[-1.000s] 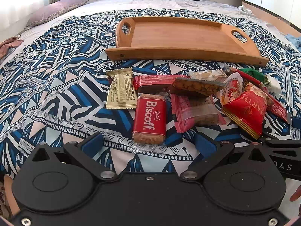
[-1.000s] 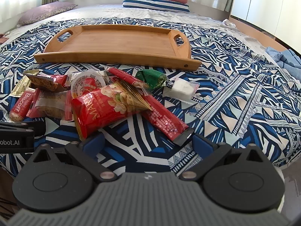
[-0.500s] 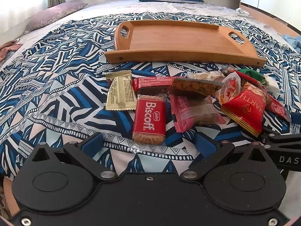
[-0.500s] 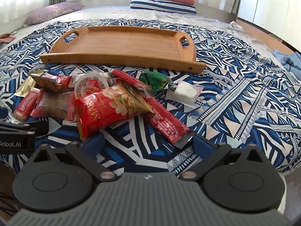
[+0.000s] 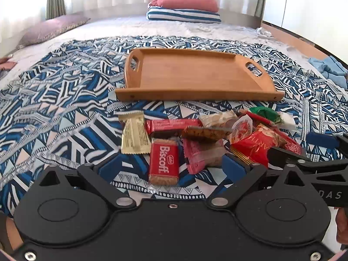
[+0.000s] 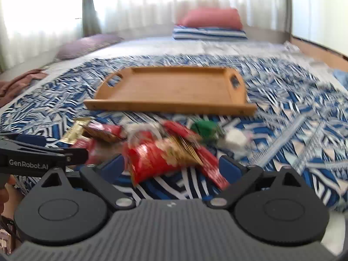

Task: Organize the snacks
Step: 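Grasp the Biscoff packet with left tool while right tool grasps the red Marti bag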

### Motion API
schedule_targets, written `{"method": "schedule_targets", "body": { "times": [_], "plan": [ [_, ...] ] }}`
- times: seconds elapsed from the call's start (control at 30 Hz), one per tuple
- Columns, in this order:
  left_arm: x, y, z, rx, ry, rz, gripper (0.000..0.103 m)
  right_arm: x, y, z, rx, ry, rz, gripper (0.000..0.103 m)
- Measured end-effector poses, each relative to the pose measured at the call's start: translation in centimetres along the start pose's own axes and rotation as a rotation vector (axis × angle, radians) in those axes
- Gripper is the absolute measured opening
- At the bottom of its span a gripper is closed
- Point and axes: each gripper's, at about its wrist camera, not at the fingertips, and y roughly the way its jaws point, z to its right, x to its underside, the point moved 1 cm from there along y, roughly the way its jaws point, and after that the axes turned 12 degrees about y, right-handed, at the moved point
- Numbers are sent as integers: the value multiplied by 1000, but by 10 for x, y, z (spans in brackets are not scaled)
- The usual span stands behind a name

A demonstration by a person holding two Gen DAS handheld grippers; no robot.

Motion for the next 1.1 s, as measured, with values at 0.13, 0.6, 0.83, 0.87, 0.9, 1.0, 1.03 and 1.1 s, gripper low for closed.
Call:
{"method": "schedule_targets", "body": {
  "times": [0.13, 0.6, 0.83, 0.87, 0.9, 1.0, 1.03, 1.1],
  "plan": [
    [-1, -1, -1, -19, 17, -5, 88, -5, 8, -11, -7, -92, 8, 97],
    [7, 13, -9, -4, 36, -35, 54, 2, 46, -21, -2, -179, -53, 83],
    [10, 23, -5, 13, 60, -60, 33, 3, 51, -20, -6, -185, -54, 83],
    [10, 24, -5, 17, 58, -62, 33, 4, 52, -21, -4, -190, -53, 83],
    [10, 26, -5, 23, 54, -69, 33, 4, 53, -22, -2, -193, -53, 83],
    [11, 32, -7, 23, 31, -73, 34, 4, 55, -24, 2, -197, -48, 83],
    [11, 34, -7, 22, 27, -73, 34, 4, 56, -24, 2, -197, -48, 82],
    [10, 36, -7, 21, 22, -71, 35, 3, 56, -25, 0, -193, -47, 75]
  ]
}}
